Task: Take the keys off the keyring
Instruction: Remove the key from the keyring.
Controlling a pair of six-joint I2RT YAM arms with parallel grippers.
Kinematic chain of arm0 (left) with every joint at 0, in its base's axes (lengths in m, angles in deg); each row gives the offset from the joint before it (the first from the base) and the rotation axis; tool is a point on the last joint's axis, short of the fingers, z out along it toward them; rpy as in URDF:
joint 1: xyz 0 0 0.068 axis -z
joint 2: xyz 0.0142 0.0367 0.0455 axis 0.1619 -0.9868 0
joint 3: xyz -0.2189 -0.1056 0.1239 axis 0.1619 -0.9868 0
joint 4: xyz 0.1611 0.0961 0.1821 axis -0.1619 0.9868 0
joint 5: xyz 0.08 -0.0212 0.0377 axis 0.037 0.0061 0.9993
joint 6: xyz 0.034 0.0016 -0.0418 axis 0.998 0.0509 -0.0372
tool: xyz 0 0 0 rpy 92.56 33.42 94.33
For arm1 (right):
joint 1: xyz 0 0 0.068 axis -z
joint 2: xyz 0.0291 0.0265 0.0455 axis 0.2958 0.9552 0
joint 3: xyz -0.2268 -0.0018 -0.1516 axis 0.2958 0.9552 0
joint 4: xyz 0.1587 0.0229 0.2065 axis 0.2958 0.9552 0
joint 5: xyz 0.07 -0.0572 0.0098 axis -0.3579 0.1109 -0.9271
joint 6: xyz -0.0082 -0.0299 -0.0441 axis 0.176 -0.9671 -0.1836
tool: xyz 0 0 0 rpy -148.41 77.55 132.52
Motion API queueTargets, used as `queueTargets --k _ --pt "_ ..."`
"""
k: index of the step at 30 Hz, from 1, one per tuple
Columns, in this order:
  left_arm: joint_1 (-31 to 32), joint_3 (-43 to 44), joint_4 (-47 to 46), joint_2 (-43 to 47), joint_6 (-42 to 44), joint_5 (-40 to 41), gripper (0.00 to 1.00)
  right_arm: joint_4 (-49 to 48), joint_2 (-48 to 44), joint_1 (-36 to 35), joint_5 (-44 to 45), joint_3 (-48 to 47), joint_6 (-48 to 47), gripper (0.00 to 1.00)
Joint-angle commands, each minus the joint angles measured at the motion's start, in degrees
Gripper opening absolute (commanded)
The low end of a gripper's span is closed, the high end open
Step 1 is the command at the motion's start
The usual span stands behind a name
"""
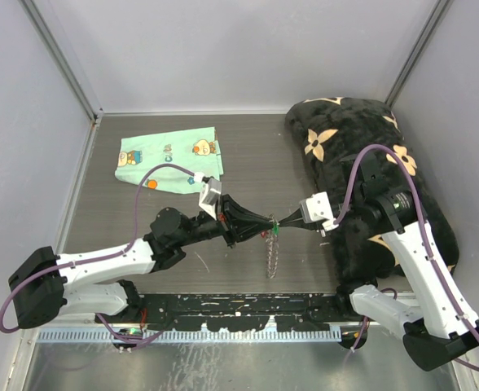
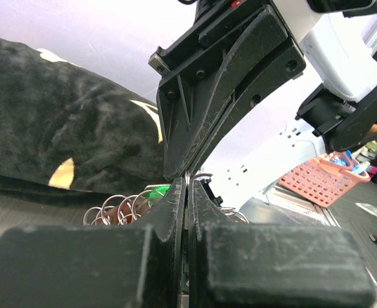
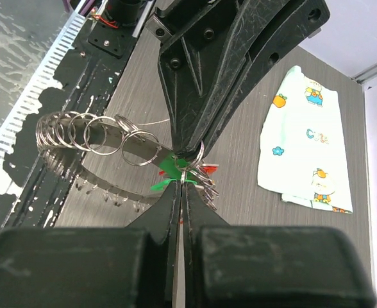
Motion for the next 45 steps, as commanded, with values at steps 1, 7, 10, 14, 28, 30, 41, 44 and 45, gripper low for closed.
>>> queueTargets --k 1,7,10,14,28,30,41,44,45 --pt "-0.11 0.43 -9.99 0.24 -1.28 4.45 0.0 -2.59 -1.09 -0.25 -0.15 0.4 2.29 0.04" --pt "0.31 0.37 -12.55 -1.71 -2.08 5.94 0.0 -3.92 -1.34 -0.33 0.11 1.1 3.81 0.02" --pt "0.41 0.36 -14.12 -2.72 -2.5 6.36 0.0 -4.6 -1.61 -0.33 0.09 1.5 4.53 0.01" --pt "0.48 0.18 -16.2 -3.51 -2.97 6.99 0.0 -5.67 -2.02 -0.36 0.2 2.4 5.53 0.01" --pt "0.65 -1.13 -20.41 -4.95 -3.25 8.02 0.0 -8.49 -2.68 -0.1 0.39 3.43 10.45 0.04" --pt "0.56 -1.4 -21.03 -5.06 -3.1 8.2 0.0 -8.91 -2.77 0.16 0.92 3.47 11.3 0.03" --pt "-0.13 -5.74 -15.57 -0.79 1.26 10.42 0.0 -12.8 -5.07 4.39 3.98 8.89 18.28 0.02" --pt "-0.38 -7.47 -11.53 1.51 2.71 12.42 0.0 -17.43 -5.76 6.38 4.36 13.01 23.78 0.01" --pt "-0.49 -8.15 -10.03 2.36 2.95 13.35 0.0 -19.23 -6.09 7.01 4.11 14.52 25.71 0.01"
